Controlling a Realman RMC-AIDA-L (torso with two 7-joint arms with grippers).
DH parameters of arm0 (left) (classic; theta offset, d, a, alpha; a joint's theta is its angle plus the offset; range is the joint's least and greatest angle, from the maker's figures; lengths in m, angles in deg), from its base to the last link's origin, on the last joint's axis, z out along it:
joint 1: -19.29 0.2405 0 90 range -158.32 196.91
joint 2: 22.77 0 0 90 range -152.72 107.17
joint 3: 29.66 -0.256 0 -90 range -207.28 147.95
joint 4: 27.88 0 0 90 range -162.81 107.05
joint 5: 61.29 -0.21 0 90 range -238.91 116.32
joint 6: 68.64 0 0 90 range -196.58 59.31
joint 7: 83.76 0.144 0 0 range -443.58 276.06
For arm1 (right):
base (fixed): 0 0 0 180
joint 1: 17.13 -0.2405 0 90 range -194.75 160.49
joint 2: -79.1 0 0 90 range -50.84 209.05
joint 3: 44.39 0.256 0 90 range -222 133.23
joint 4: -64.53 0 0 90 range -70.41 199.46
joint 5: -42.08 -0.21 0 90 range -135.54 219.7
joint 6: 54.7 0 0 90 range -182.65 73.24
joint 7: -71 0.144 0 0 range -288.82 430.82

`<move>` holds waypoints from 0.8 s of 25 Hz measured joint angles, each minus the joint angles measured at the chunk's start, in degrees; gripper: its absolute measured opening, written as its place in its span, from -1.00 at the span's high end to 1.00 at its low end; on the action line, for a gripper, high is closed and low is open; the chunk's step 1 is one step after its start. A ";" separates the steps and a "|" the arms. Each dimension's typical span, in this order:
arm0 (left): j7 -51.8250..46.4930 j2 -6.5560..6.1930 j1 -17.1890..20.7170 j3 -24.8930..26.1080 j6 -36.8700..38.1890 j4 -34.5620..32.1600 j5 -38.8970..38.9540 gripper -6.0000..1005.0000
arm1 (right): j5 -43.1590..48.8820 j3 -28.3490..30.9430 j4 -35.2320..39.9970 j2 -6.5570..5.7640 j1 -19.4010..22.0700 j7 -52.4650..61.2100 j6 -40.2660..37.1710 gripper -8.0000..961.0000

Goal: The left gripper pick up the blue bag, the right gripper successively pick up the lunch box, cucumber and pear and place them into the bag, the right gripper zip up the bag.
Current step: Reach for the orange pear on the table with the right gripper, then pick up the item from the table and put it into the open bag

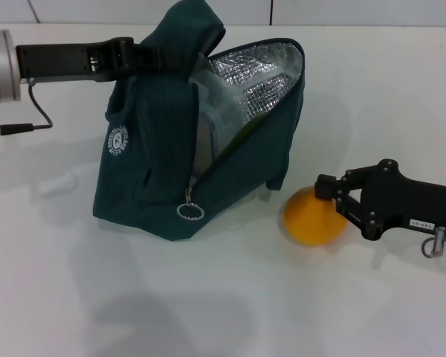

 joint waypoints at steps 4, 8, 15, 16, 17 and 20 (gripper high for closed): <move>-0.02 0.00 -0.03 0.00 -0.03 0.00 0.00 0.82 | 0.01 0.02 0.02 -0.15 0.00 0.01 -0.18 0.79; -0.09 0.00 -0.06 0.00 -0.07 0.00 0.00 0.82 | 0.00 0.05 0.05 -0.28 -0.02 0.01 -0.44 0.89; -0.10 0.00 -0.31 0.00 -0.17 0.01 -0.01 0.82 | 0.16 5.90 -0.70 -0.38 0.10 0.49 -6.07 0.93; -0.10 0.00 -0.42 -0.01 -0.18 0.04 0.00 0.82 | 0.18 7.38 -0.92 -0.44 0.14 0.81 -7.60 0.92; -0.10 0.00 -0.51 0.00 -0.18 0.07 -0.01 0.82 | 0.20 8.41 -1.09 -0.51 0.17 1.17 -8.79 0.92; -0.10 0.00 -0.65 0.00 -0.13 0.15 -0.01 0.82 | 0.16 12.82 -1.38 -0.96 0.25 3.30 -13.29 0.92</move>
